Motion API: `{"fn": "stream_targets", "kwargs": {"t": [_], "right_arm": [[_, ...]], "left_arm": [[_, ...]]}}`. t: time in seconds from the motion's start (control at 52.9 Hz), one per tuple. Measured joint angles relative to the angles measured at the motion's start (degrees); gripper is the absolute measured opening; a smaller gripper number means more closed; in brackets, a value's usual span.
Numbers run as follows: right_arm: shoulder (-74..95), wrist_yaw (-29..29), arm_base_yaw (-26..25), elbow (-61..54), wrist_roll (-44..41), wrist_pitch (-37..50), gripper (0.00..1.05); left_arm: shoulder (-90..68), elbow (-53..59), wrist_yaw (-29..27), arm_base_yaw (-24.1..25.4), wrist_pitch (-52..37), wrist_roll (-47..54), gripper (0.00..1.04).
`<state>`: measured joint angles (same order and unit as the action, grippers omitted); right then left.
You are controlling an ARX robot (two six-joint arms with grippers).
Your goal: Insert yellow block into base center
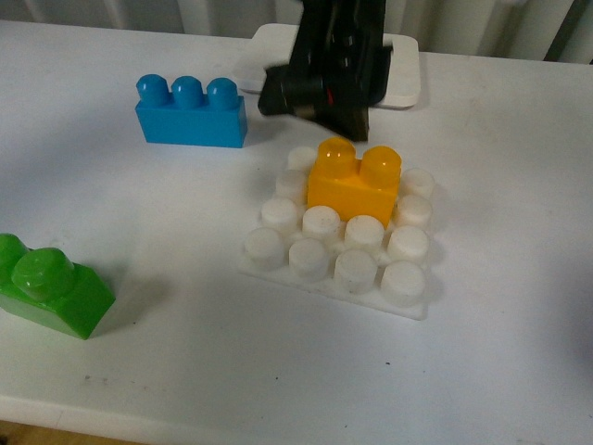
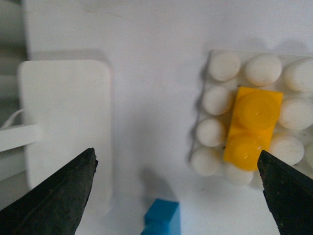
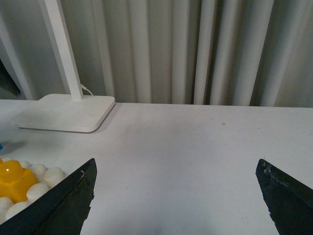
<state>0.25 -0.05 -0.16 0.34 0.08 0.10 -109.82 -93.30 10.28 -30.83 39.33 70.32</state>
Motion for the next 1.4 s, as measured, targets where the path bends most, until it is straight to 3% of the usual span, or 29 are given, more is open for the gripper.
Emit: {"fn": "stream_targets", "kwargs": {"t": [0.151, 0.227, 0.416, 0.567, 0.719, 0.832, 1.002, 1.135, 1.399], "right_arm": [[0.00, 0.00, 0.00, 0.00, 0.00, 0.00, 0.96], [0.00, 0.00, 0.00, 0.00, 0.00, 0.00, 0.96], [0.00, 0.00, 0.00, 0.00, 0.02, 0.00, 0.96], [0.00, 0.00, 0.00, 0.00, 0.00, 0.00, 0.96], [0.00, 0.00, 0.00, 0.00, 0.00, 0.00, 0.96], [0.00, 0.02, 0.00, 0.00, 0.00, 0.00, 0.96], [0.00, -0.11, 0.00, 0.00, 0.02, 0.00, 0.96], [0.00, 0.02, 0.00, 0.00, 0.02, 0.00, 0.96], [0.00, 0.00, 0.00, 0.00, 0.00, 0.00, 0.96]], "left_arm": [[12.02, 10.49, 3.96, 3.69, -10.82, -4.81, 0.98], [16.06, 15.91, 3.15, 4.76, -17.11, -7.72, 0.98], [29.73, 35.45, -9.05, 6.51, -43.34, -20.28, 0.98], [43.36, 51.60, -15.50, 7.85, -57.27, -33.20, 0.98], [58.40, 64.89, -23.26, 13.03, -56.50, -49.29, 0.98], [65.85, 71.14, -24.68, 16.61, -53.90, -59.08, 0.98], [67.06, 71.43, -24.02, 16.81, -53.99, -63.87, 0.98], [68.91, 75.78, -21.73, 18.38, -62.31, -67.78, 0.78], [76.35, 83.78, -17.31, 23.47, -62.93, -69.61, 0.28]]}}
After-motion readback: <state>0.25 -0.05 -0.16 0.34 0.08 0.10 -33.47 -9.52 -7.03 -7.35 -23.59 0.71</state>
